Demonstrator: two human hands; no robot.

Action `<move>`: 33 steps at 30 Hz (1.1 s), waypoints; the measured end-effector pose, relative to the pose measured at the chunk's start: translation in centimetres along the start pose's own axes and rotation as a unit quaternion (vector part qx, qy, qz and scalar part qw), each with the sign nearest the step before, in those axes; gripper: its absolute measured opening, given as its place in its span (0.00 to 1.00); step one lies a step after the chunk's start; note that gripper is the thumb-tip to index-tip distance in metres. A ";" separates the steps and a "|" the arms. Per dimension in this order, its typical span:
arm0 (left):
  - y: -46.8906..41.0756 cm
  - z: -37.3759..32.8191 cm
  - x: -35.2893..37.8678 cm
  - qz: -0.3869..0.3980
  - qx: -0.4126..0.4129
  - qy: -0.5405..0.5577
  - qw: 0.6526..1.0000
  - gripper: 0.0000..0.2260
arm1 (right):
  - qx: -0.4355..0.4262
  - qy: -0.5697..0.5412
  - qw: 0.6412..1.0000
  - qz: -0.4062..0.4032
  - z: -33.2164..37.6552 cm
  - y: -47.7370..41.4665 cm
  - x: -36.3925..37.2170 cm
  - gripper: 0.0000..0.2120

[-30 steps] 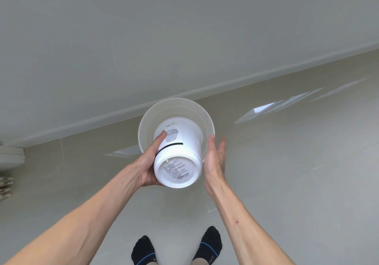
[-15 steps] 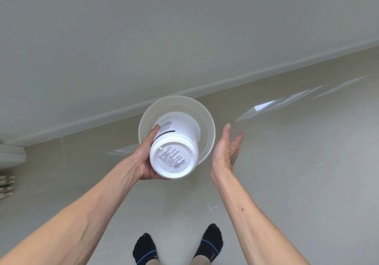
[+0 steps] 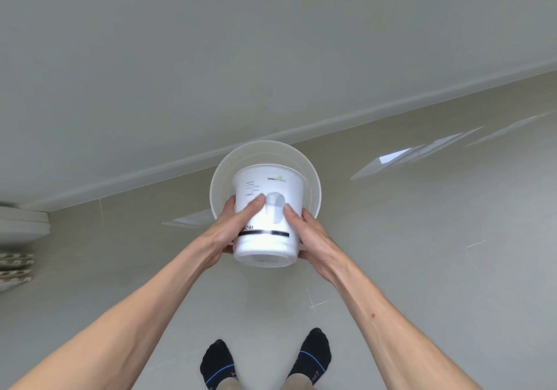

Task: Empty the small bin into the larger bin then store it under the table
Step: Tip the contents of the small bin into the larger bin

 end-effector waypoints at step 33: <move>14.0 -4.7 -2.7 -0.096 0.313 -0.208 0.921 0.52 | -0.279 0.205 0.936 -0.064 6.3 12.7 -4.6 0.49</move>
Point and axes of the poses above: each hand's wrist, its own y-axis away from the middle knuckle, its own x-axis out of the palm, z = x × y, the point moved 4 cm from there along -y, towards the middle knuckle, and after that the axes turned 13 degrees about -z, right-handed, at the moved point
